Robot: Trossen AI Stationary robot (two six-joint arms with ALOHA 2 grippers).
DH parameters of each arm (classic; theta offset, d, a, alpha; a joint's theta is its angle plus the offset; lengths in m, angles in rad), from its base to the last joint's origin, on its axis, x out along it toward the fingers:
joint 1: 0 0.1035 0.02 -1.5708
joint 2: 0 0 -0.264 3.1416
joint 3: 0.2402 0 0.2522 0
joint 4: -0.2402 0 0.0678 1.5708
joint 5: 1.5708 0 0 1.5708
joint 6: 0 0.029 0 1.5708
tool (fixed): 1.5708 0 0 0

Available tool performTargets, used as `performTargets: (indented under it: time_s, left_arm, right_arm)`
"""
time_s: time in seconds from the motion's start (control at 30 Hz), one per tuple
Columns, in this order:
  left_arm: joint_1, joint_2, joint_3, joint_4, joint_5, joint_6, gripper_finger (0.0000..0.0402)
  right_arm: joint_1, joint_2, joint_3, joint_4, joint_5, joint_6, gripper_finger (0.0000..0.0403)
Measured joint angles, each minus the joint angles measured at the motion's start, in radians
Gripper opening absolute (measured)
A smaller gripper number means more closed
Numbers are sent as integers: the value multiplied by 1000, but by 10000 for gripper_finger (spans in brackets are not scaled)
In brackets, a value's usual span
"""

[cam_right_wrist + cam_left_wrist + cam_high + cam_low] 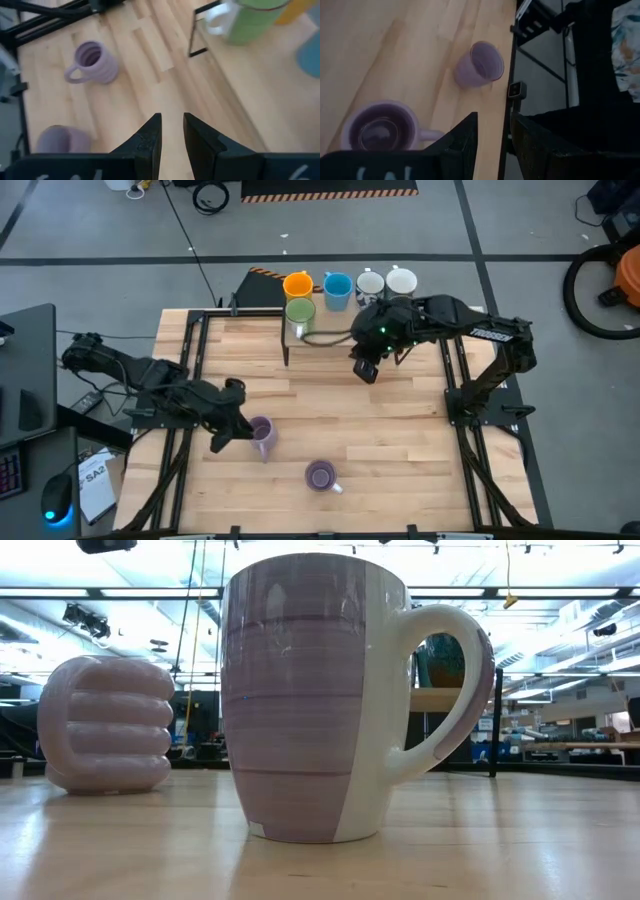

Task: Place coffee mugs
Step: Put the purple mug on the shelf

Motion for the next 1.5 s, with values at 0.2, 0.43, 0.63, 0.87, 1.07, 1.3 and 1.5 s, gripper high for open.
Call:
performTargets:
  time_s: [0.2, 0.43, 0.63, 0.87, 1.07, 1.3, 1.5]
  left_arm:
    - [-18, 52, 0, 4, 0, -35, 121]
    - [-26, 114, 0, 6, -8, -84, 121]
    - [-26, 219, 0, 1, -9, -158, 121]
    - [-16, 332, 10, -39, -10, -234, 121]
    - [-5, 451, 157, -280, -85, -252, 121]
    - [13, 566, 277, -343, -122, -297, 121]
    - [34, 629, 292, -360, -91, -382, 121]
  right_arm:
    - [84, 33, -1, 11, 0, 44, 85]
    - [167, 110, -1, 37, 0, 59, 85]
    - [208, 164, -2, 22, -2, 62, 85]
    - [228, 151, -2, -20, -4, 101, 85]
    - [233, 125, 0, -25, -3, 60, 85]
    - [260, 105, 0, -79, -10, 36, 85]
    - [297, 72, 0, -100, 24, 14, 85]
